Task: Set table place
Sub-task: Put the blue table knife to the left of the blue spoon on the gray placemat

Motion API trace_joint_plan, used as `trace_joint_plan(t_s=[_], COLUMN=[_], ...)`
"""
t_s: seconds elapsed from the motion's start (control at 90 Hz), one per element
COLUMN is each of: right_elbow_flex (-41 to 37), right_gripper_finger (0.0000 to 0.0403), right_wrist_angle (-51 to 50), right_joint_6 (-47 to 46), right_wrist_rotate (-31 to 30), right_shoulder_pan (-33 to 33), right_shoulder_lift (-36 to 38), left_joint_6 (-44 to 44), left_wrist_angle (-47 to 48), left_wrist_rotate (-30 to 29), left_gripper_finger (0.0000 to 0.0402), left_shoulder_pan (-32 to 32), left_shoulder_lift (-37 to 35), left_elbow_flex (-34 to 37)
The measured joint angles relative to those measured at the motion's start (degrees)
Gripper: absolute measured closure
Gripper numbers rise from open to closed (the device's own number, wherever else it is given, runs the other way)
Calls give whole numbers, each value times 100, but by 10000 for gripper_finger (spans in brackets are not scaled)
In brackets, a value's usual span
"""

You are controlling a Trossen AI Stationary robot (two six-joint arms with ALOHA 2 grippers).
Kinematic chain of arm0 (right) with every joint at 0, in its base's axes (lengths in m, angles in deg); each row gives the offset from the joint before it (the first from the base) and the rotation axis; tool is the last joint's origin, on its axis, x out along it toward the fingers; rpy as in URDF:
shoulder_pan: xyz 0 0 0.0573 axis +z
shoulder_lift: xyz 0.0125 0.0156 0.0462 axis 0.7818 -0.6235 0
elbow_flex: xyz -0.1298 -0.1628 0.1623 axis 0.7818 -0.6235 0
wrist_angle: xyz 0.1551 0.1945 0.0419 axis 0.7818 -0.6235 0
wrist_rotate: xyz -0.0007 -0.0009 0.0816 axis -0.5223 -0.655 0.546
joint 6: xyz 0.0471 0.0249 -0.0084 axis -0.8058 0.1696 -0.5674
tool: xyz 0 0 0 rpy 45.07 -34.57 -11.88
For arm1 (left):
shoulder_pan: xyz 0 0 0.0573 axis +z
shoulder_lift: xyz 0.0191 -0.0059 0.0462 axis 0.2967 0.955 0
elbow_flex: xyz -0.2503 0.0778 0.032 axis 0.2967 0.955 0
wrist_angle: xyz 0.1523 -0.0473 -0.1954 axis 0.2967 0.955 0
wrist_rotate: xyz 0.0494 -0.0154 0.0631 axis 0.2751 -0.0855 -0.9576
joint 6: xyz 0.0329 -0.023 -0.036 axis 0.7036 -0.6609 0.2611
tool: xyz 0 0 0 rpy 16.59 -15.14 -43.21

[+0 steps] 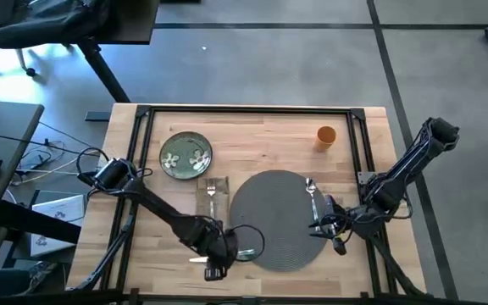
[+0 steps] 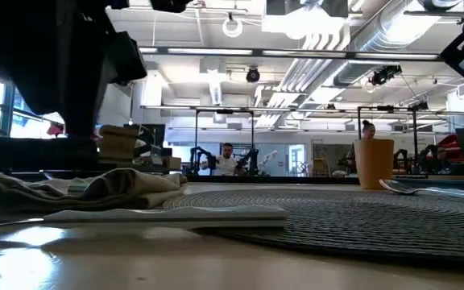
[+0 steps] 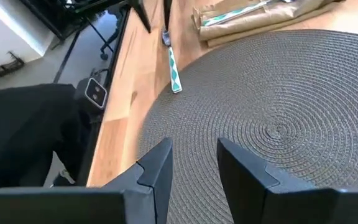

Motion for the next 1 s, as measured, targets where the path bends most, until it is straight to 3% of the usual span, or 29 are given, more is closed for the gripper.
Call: trace_joint_plan(t_s=[0.311,0.767,0.867,1.0], right_elbow_flex=[0,0,-2,-2], right_gripper_finger=[297,297,297,297], right_wrist_angle=[5,4,4,4], right_joint_6=[-5,-163,-241,-241], right_wrist_rotate=[-56,-72,-32,-34], right_shoulder_pan=[0,0,0,0], right_shoulder_lift=[-39,-39,-39,-39], left_joint_6=[-22,104,178,187], left_wrist_angle=[-342,-143,-79,-1], left_wrist_rotate=[-107,-249,-259,-371], left_gripper_finger=[280,283,308,380], left_shoulder_pan=[-2,-28,-22,-24], left_shoulder_lift=[583,825,836,840], left_elbow_flex=[2,-26,-23,-17])
